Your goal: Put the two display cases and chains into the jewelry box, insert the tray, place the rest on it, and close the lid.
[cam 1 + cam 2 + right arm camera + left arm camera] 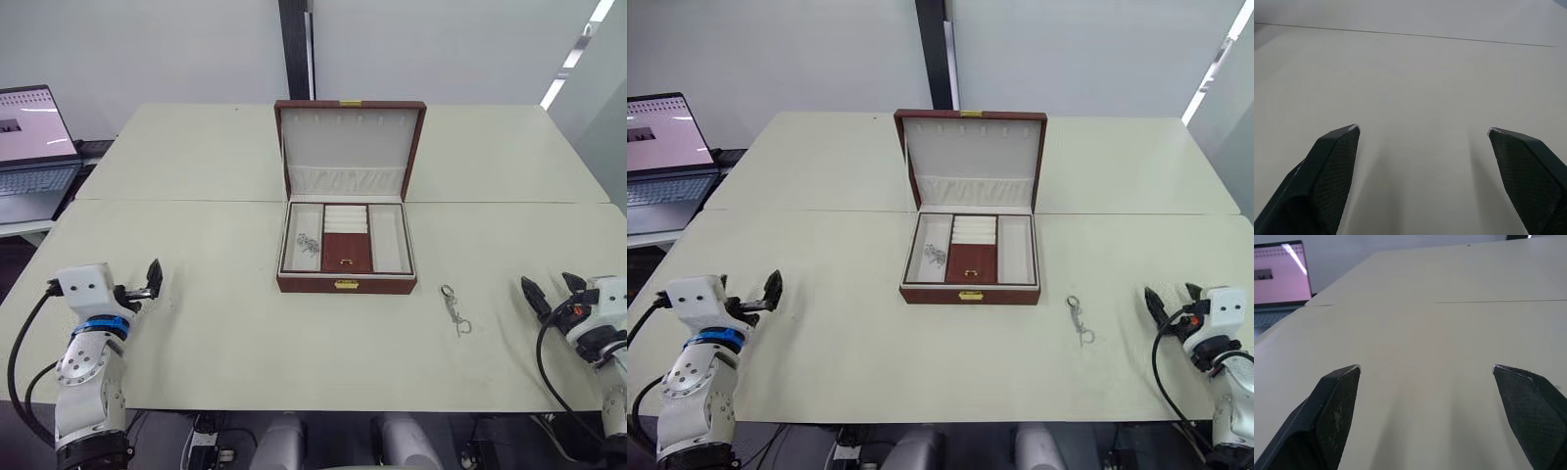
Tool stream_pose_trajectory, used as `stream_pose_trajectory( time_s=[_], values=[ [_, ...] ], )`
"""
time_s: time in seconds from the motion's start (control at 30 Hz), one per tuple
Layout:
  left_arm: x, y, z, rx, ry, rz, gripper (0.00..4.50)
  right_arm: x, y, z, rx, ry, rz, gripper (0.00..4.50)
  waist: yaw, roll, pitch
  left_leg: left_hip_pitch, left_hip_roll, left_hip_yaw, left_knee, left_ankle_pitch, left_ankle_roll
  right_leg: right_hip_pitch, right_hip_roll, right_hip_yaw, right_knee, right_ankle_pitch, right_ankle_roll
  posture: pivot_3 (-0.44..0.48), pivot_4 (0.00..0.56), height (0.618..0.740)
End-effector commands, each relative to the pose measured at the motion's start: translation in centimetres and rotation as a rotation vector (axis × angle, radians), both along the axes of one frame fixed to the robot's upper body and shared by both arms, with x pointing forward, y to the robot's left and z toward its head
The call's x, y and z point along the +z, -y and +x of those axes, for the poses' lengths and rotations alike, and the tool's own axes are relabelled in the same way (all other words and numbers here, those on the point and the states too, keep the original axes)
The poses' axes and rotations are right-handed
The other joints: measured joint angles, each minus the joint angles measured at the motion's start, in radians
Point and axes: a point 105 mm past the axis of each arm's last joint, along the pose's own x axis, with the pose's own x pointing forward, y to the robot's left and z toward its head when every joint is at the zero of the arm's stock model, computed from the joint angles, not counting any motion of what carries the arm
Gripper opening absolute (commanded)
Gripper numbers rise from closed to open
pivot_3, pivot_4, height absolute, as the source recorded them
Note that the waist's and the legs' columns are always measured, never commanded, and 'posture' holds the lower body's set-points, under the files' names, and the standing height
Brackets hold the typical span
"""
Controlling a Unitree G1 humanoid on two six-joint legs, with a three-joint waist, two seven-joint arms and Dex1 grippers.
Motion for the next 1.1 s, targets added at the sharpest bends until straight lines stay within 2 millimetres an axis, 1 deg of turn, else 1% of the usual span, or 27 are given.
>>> stream_pose_trajectory(
  time_s=[0.03,0.1,0.13,0.2,0.3,0.4,0.5,0.67,0.77,1.1],
  values=[
    [2.1,3.8,-0.5,-0.255,0.043,0.066,4.5,2.3,-2.0,-0.5,0.136,0.04,-0.019,4.46,0.0,0.0,0.0,0.0,0.0,0.0,0.0,0.0,0.0,0.0,0.0,0.0,0.0,0.0,0.0,0.0,0.15,0.74],
    [2.3,5.4,-1.0,-0.362,0.035,0.066,4.5,3.0,-3.0,-0.9,0.191,0.037,-0.029,4.46,0.0,0.0,0.0,0.0,0.001,0.0,0.0,0.0,0.0,0.0,0.0,0.0,0.0,0.0,0.0,0.0,0.15,0.74],
    [2.3,6.7,-1.7,-0.466,0.02,0.081,4.5,3.4,-4.0,-1.3,0.238,0.031,-0.032,4.46,0.0,0.001,0.0,0.0,0.001,0.0,0.0,0.0,0.0,0.0,0.0,0.0,0.0,0.0,0.0,0.0,0.15,0.74],
    [2.1,8.4,-2.9,-0.61,-0.006,0.097,4.5,4.0,-5.5,-1.9,0.305,0.017,-0.034,4.46,-0.002,0.001,-0.001,0.0,0.001,0.0,0.0,0.0,0.0,0.001,0.0,0.0,0.0,0.0,0.0,0.0,0.15,0.74],
    [2.0,9.8,-3.9,-0.738,-0.03,0.109,4.5,4.3,-6.8,-2.5,0.364,-0.003,-0.043,4.46,0.0,0.001,-0.001,0.0,0.001,0.0,-0.001,0.0,0.0,0.001,0.0,0.0,0.0,0.0,0.0,0.0,0.15,0.74],
    [2.0,12.1,-5.2,-0.922,-0.046,0.135,4.5,3.8,-8.6,-3.2,0.408,-0.041,-0.045,4.46,0.001,0.001,-0.001,0.0,0.001,0.0,0.0,0.0,0.0,0.001,0.0,0.0,0.0,0.0,0.0,0.0,0.15,0.74],
    [1.7,13.7,-6.5,-1.063,-0.05,0.203,4.5,2.8,-9.7,-3.3,0.386,-0.067,-0.038,4.46,0.001,0.001,-0.001,0.0,0.001,0.0,0.0,0.0,0.0,0.001,0.0,0.0,-0.001,0.0,0.0,0.0,0.15,0.74],
    [1.2,14.2,-6.9,-1.135,-0.048,0.233,4.5,1.0,-11.0,-3.7,0.342,-0.1,-0.048,4.46,0.002,0.001,-0.001,0.0,0.001,-0.001,0.0,0.0,0.0,0.001,0.0,-0.001,-0.001,0.0,0.0,0.0,0.15,0.74],
    [1.0,14.4,-7.0,-1.157,-0.045,0.23,4.5,-0.8,-11.3,-3.5,0.292,-0.143,-0.097,4.46,0.001,0.001,-0.001,0.001,0.0,0.0,0.0,0.0,0.0,0.001,0.001,0.0,-0.001,0.0,0.0,0.0,0.15,0.74],
    [0.5,14.6,-7.6,-1.172,-0.047,0.226,4.5,-2.6,-11.9,-2.8,0.254,-0.196,-0.126,4.46,-0.001,0.001,-0.001,0.001,0.0,0.0,-0.001,0.0,0.0,0.001,0.001,0.0,-0.001,0.0,0.0,0.0,0.15,0.74]
  ],
)
